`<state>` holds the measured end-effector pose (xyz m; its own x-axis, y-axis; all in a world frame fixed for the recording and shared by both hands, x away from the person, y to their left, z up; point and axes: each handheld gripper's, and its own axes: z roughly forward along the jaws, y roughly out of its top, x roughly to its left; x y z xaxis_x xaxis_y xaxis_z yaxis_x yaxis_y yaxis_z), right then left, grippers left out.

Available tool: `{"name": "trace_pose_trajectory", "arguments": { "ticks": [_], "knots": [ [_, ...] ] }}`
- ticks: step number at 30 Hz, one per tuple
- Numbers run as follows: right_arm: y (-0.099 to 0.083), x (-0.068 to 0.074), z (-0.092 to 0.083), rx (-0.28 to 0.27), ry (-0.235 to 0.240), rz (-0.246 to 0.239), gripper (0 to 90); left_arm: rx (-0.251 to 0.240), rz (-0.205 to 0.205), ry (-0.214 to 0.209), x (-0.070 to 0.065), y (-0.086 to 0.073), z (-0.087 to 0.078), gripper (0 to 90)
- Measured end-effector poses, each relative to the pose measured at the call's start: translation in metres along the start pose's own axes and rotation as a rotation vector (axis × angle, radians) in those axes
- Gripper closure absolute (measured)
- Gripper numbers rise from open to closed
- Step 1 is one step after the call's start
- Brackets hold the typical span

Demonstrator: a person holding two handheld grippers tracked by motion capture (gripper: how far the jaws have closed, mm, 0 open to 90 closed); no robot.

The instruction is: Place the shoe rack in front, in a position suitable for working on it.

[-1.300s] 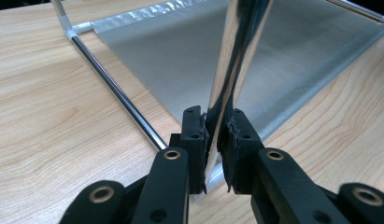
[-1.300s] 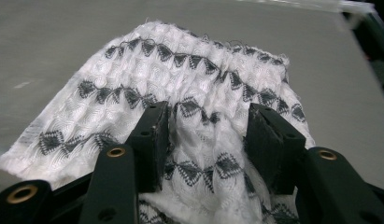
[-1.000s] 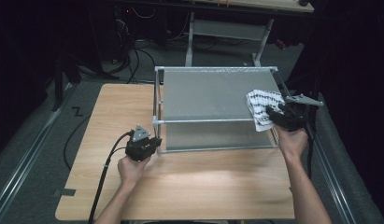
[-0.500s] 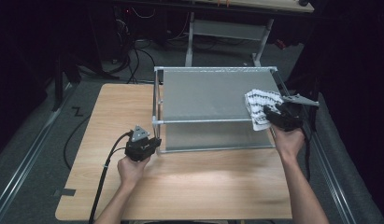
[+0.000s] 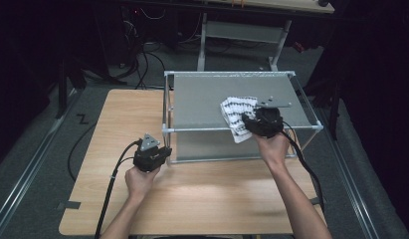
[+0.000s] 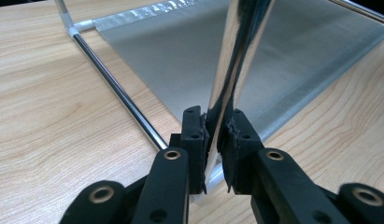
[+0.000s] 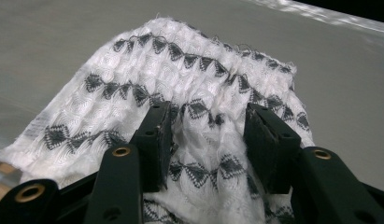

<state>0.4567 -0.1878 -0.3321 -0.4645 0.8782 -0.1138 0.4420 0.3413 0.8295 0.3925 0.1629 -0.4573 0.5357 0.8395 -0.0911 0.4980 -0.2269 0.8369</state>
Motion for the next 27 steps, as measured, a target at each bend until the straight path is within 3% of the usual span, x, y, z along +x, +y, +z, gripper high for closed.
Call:
{"name": "trace_pose_trajectory", "arguments": {
  "ticks": [11,19,27],
  "knots": [
    [0.017,0.056,0.016,-0.017,0.068,-0.071,52.5,0.003,0.001,-0.001,0.0,0.0,0.0,79.8],
    [0.024,0.073,0.023,-0.014,0.143,-0.058,53.2,0.006,0.0,0.004,-0.001,0.001,0.0,79.8],
    [0.03,0.094,0.026,-0.023,0.163,-0.105,52.0,0.007,0.001,0.006,-0.001,0.001,0.0,79.9]
  ]
}}
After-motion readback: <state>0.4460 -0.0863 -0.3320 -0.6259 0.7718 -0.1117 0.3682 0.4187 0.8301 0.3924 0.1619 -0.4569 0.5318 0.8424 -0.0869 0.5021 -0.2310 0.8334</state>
